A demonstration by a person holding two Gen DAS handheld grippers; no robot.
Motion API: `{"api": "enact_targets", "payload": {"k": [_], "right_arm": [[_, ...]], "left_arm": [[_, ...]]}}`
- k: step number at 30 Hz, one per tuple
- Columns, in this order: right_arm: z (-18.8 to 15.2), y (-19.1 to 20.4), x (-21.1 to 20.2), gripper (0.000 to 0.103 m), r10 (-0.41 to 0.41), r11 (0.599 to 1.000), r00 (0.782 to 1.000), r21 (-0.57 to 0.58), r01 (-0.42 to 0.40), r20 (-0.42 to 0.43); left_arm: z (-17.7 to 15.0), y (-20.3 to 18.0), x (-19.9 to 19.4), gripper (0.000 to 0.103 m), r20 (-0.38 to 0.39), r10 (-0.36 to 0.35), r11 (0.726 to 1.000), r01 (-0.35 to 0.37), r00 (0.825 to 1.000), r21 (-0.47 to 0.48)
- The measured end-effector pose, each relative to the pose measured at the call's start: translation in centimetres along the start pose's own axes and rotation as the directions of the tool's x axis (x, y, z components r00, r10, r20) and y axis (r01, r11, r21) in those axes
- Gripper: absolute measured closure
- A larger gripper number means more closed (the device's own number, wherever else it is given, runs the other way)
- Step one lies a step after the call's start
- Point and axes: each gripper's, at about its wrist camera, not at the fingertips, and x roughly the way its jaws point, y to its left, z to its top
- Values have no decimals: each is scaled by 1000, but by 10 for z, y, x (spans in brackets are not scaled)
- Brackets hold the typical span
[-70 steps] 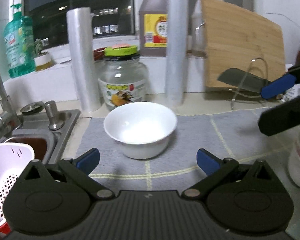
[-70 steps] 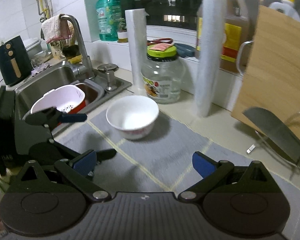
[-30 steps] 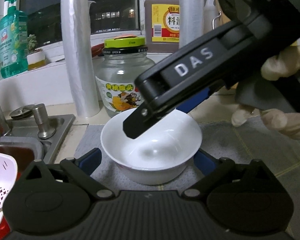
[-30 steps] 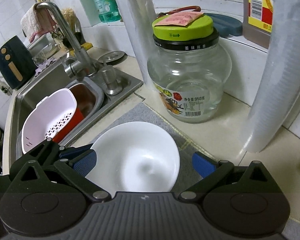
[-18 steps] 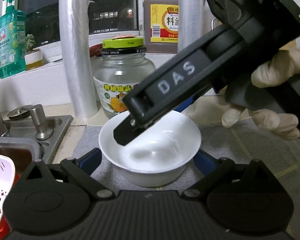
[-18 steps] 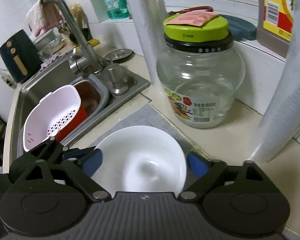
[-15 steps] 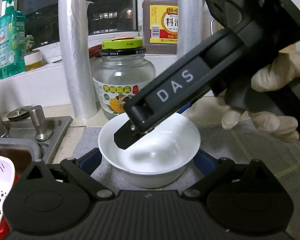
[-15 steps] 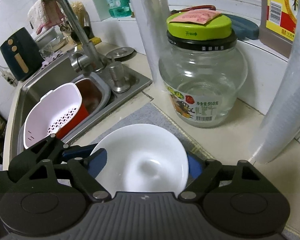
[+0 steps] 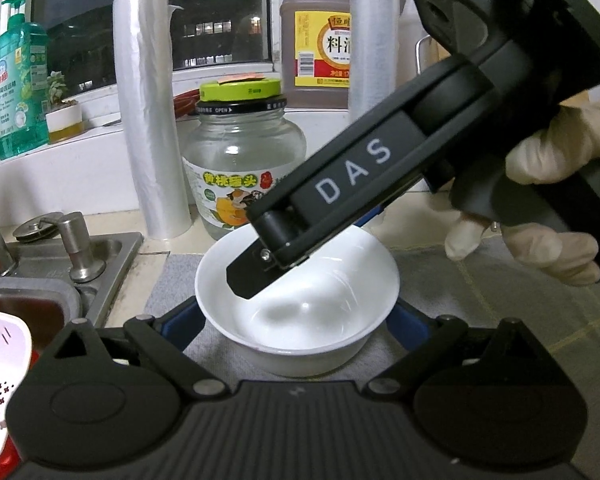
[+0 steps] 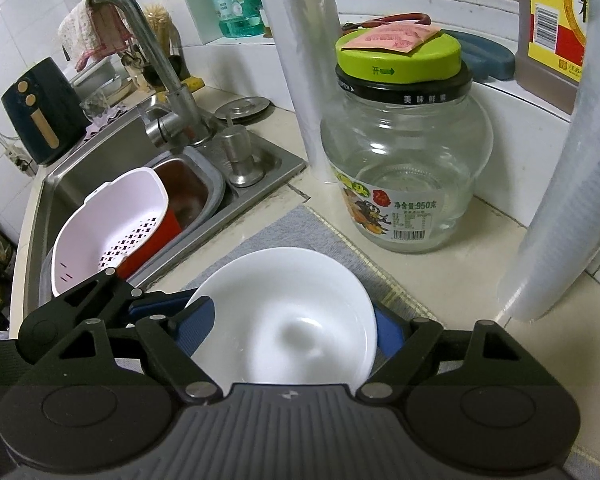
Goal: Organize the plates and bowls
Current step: 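Grasp the rim of the white bowl by the glass jar with the right gripper, then lift the white bowl with the right gripper and carry it across the mat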
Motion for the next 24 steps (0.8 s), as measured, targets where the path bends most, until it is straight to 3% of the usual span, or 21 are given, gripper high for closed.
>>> {"api": "enact_targets", "payload": {"k": [24], "right_arm": [[-42,42,-66,16,1,1000,999,-1,-1,51]], "left_arm": [[-1,-29,-63,7,-18,-46,997,47,999,61]]}}
